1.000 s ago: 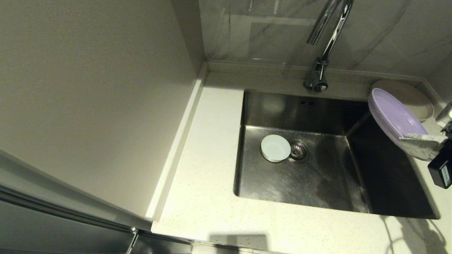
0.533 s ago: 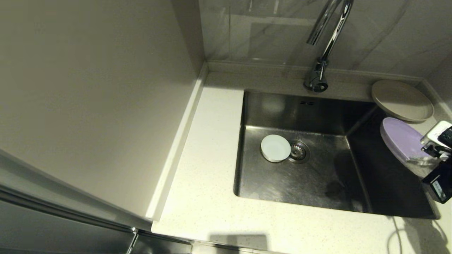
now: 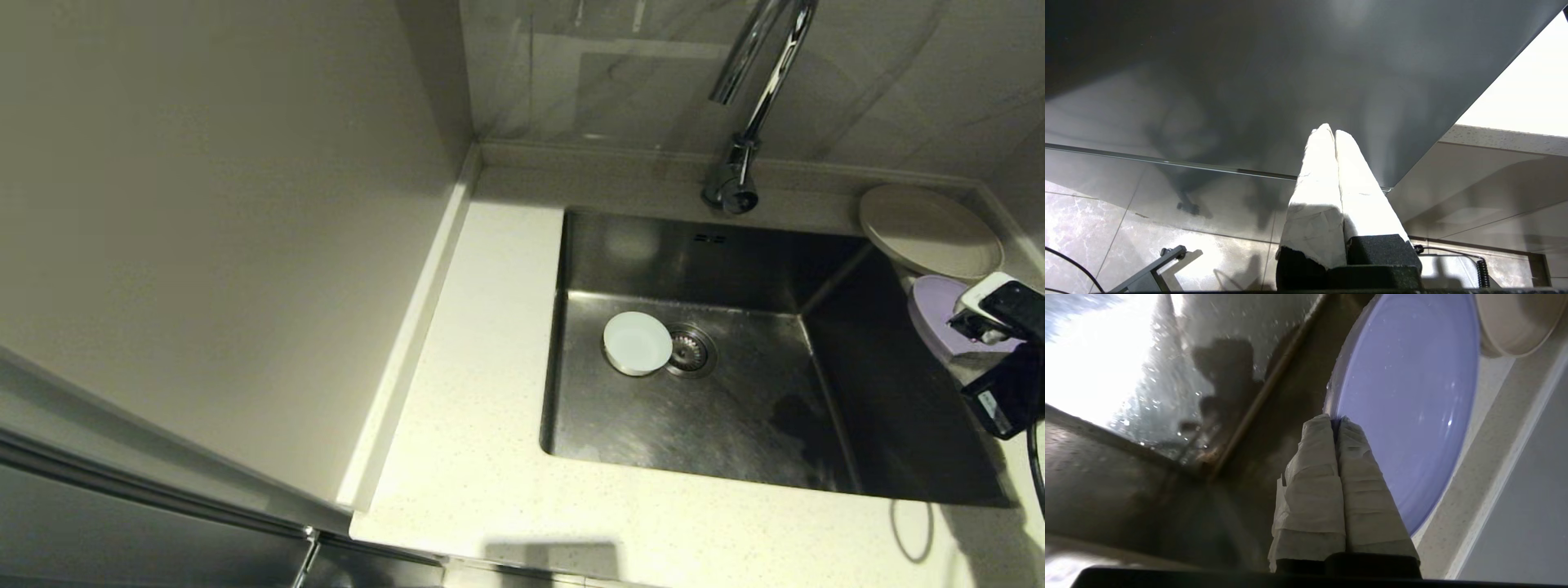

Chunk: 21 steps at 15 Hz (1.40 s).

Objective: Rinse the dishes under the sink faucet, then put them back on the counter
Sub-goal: Put a plate back to the table from the sink

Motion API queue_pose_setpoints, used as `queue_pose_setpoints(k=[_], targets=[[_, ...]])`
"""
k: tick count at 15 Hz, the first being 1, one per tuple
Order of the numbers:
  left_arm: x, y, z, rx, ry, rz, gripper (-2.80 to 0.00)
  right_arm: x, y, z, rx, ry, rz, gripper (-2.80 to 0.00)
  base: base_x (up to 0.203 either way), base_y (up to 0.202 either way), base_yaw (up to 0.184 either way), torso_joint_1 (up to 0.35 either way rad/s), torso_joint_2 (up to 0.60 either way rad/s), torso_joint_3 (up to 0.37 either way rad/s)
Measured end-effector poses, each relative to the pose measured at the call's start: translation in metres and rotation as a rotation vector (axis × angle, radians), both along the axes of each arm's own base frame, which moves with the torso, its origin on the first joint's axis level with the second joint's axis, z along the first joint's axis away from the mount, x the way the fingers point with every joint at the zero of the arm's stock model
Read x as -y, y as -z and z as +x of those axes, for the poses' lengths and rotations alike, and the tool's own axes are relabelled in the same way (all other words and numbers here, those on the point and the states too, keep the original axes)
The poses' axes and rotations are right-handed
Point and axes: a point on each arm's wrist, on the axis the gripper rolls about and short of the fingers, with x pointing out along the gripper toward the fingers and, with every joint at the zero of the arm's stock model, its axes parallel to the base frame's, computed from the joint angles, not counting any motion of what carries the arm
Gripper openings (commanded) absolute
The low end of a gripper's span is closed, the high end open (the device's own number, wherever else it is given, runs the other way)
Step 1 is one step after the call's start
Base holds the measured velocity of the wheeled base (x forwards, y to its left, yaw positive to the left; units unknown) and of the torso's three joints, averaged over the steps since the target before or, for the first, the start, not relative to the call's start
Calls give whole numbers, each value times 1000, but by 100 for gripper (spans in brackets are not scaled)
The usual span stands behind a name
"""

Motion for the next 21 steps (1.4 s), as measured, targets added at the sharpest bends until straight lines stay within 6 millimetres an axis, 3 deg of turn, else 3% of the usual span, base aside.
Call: queue_pose_setpoints(k=[9, 21], targets=[[0, 0, 0, 0, 1, 0, -280, 18, 5, 6, -28, 67, -55, -280, 0, 0, 0, 0, 0, 0], [0, 0, 0, 0, 1, 0, -280, 16, 3, -3, -2, 96, -65, -280, 0, 0, 0, 0, 0, 0]])
